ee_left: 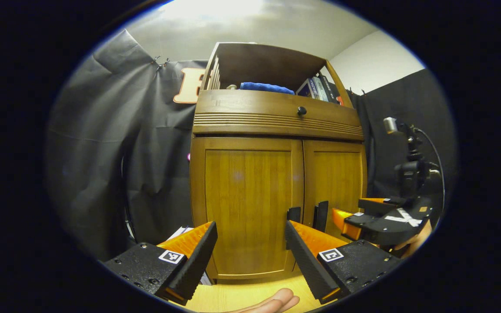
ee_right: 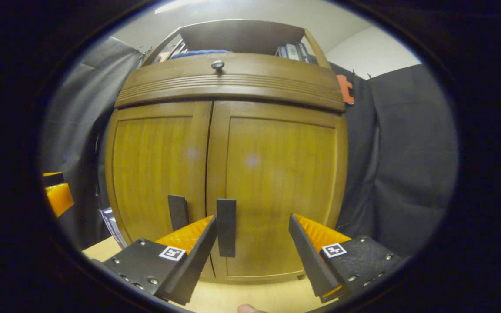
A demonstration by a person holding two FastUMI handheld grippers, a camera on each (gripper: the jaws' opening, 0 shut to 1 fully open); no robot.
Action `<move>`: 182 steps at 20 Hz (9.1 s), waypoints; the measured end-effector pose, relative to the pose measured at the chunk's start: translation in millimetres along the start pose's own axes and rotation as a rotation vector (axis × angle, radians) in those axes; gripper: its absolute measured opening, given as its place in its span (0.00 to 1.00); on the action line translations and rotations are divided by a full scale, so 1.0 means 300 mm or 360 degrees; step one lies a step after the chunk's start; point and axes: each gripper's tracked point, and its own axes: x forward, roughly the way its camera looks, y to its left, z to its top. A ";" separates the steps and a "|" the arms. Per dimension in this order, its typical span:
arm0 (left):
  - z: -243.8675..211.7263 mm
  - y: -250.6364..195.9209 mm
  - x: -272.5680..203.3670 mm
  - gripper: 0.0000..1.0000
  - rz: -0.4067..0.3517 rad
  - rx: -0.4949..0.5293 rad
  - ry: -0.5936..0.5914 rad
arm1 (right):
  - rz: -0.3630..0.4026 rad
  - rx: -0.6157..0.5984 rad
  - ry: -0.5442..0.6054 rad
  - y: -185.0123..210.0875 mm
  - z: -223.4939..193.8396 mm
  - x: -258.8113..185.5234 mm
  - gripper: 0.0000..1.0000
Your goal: Open the right door of the double-door shoe cabinet with the right hand, and open the left door with the left hand.
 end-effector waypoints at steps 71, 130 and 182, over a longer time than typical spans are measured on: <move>-0.006 -0.057 -0.024 0.94 -0.0089 0.0061 -0.0015 | -0.0053 0.0098 0.0116 -0.383 -0.158 -0.400 0.16; -0.280 -0.314 0.534 0.34 -0.0016 0.0012 0.0048 | 0.0101 0.0024 -0.0358 -0.587 0.205 -0.770 1.00; -0.062 0.137 -0.048 0.26 -0.0074 0.0035 0.0124 | 0.0282 0.0099 -0.0334 -0.243 0.165 -0.865 1.00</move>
